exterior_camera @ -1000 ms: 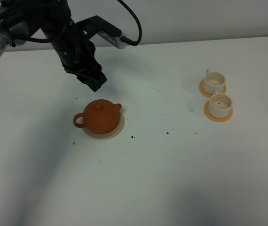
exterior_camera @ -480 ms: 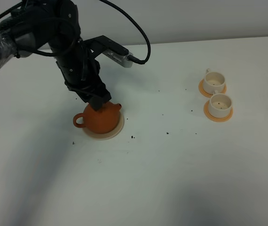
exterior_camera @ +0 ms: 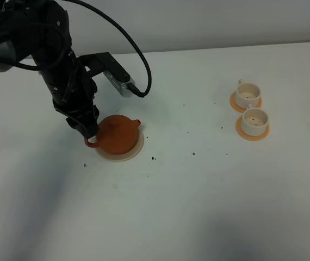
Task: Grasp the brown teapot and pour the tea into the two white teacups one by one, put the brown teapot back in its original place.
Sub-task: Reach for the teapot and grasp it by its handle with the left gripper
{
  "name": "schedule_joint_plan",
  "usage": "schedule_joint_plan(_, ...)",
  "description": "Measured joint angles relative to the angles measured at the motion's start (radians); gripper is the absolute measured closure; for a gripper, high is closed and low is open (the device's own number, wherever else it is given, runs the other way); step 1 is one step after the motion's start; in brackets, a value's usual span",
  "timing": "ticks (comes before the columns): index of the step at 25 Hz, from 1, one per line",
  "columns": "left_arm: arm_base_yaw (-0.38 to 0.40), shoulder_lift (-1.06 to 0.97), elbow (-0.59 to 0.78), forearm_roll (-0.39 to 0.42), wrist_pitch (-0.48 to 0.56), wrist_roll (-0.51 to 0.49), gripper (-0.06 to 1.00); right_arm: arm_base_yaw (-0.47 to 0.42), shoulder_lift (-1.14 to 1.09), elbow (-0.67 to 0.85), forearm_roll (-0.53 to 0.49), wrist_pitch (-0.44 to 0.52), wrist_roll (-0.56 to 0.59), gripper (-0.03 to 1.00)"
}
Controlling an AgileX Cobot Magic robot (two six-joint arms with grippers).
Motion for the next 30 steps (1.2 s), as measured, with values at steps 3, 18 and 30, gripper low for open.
schedule_joint_plan(3,0.0,0.0,0.024,0.029,0.0,0.001,0.56,0.0,0.0,0.0,0.0,0.0,0.0,0.6)
schedule_joint_plan(18,0.0,0.094,0.035,0.119,0.0,-0.015,0.63,0.0,0.0,0.0,0.0,0.0,0.0,0.6)
schedule_joint_plan(30,0.0,0.156,-0.092,0.121,0.0,0.002,0.63,0.0,0.0,0.0,0.001,0.0,0.0,0.6)
